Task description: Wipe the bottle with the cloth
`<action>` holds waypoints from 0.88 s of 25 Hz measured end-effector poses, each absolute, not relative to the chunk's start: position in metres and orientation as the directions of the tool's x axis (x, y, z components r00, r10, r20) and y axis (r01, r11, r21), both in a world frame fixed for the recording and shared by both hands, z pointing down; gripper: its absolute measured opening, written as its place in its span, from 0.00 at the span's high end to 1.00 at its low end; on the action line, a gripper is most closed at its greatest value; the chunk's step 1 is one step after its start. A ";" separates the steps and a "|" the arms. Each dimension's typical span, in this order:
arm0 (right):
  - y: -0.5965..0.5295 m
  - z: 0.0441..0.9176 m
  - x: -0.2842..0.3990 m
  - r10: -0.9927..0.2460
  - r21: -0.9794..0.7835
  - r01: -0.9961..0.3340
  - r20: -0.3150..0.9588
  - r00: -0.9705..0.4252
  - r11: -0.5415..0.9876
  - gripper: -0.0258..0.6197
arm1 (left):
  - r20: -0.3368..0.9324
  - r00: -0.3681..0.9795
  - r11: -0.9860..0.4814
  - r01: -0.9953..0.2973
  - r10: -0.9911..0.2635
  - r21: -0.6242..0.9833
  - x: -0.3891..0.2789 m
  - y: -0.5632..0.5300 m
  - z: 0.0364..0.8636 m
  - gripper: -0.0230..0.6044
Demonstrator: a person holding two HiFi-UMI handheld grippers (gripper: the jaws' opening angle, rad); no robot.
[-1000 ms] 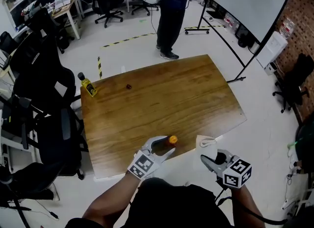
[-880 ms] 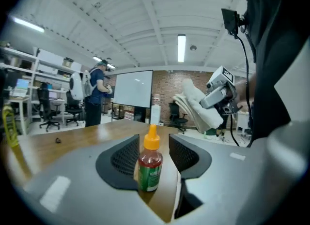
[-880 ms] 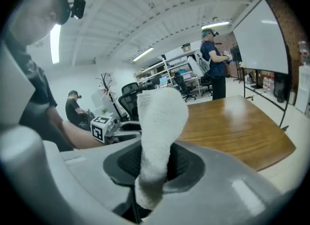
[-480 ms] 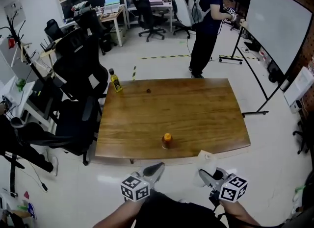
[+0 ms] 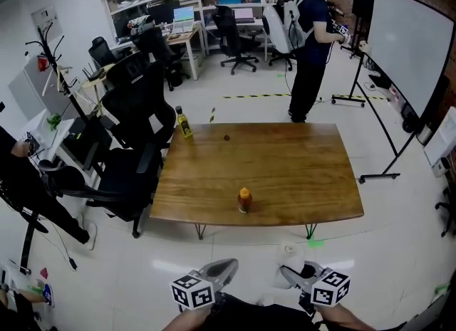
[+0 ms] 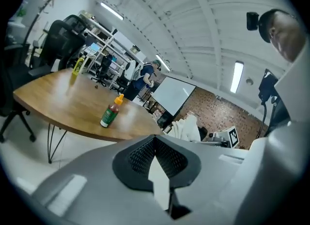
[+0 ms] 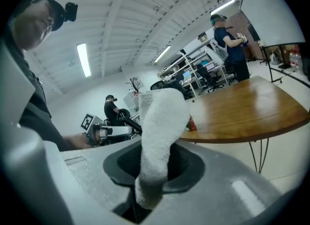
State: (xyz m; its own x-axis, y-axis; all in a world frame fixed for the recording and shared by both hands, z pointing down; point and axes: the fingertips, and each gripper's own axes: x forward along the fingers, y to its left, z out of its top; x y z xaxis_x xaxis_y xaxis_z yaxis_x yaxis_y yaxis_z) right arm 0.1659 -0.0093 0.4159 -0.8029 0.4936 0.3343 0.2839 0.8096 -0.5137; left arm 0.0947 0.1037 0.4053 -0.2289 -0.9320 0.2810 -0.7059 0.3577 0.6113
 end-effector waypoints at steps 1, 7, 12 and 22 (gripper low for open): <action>-0.009 0.414 0.167 0.488 -0.513 0.280 0.332 -0.807 0.811 0.84 | 0.281 -0.225 0.353 -0.719 -0.933 0.599 0.096 0.105 0.403 0.94; 0.002 0.408 0.162 0.426 -0.498 0.227 0.335 -0.840 0.837 0.84 | 0.303 -0.172 0.321 -0.762 -0.937 0.563 0.095 0.118 0.397 0.94; 0.016 0.402 0.151 0.386 -0.457 0.211 0.334 -0.860 0.864 0.84 | 0.301 -0.130 0.285 -0.781 -0.944 0.556 0.084 0.128 0.398 0.94; 0.033 0.403 0.155 0.343 -0.437 0.166 0.366 -0.865 0.884 0.84 | 0.316 -0.089 0.258 -0.797 -0.945 0.546 0.079 0.148 0.401 0.94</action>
State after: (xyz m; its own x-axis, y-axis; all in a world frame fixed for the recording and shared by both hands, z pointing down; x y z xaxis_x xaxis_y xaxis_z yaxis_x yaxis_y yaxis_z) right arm 0.1553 0.0325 0.4031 -0.8651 0.3430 0.3661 0.1657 0.8841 -0.4370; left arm 0.0790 0.1475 0.4011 -0.0895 -0.9447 0.3155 -0.7968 0.2580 0.5465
